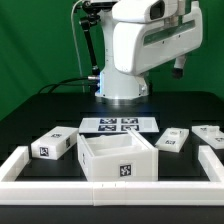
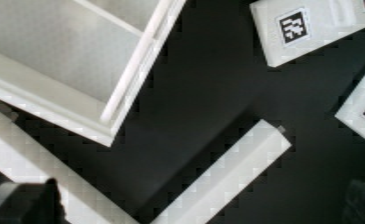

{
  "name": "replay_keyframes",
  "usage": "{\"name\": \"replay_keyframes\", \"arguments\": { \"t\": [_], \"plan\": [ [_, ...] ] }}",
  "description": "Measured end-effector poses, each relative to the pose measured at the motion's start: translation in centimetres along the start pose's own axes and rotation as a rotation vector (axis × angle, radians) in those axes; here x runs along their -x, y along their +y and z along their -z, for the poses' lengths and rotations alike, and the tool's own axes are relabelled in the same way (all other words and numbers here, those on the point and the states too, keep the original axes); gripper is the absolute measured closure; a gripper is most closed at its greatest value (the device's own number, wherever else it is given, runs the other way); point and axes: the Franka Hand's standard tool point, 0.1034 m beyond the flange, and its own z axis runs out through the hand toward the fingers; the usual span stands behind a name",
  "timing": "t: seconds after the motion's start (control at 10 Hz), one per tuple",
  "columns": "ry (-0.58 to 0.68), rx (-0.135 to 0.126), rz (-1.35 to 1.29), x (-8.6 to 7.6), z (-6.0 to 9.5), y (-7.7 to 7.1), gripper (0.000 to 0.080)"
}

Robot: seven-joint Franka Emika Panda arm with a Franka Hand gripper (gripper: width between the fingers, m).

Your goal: Assemble cabinet

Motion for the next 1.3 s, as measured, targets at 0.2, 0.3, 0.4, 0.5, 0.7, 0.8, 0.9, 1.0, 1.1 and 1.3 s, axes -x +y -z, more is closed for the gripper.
{"name": "replay_keyframes", "arguments": {
  "t": [0.2, 0.3, 0.4, 0.5, 0.7, 0.8, 0.9, 1.0, 1.1, 1.3],
  "plan": [
    [-0.008, -0.013, -0.005, 0.2, -0.1, -0.1, 0.0002],
    [-0.009, -0.013, -0.004, 0.2, -0.1, -0.1, 0.0002],
    [-0.010, -0.013, -0.004, 0.2, -0.2, -0.1, 0.0002],
    [-0.010, -0.013, -0.004, 0.2, -0.2, -0.1, 0.0002],
    [-0.010, -0.013, -0.004, 0.3, -0.2, -0.1, 0.0002],
    [-0.010, -0.013, -0.003, 0.3, -0.3, -0.2, 0.0002],
    [0.030, 0.030, 0.132, 0.7, -0.9, 0.3, 0.0002],
    [0.051, 0.064, 0.244, 2.0, -1.8, 0.4, 0.0002],
    [0.044, 0.067, 0.341, 2.9, -2.4, 0.4, 0.0002],
    [0.041, 0.074, 0.502, 3.6, -3.2, 1.3, 0.0002]
  ]
}}
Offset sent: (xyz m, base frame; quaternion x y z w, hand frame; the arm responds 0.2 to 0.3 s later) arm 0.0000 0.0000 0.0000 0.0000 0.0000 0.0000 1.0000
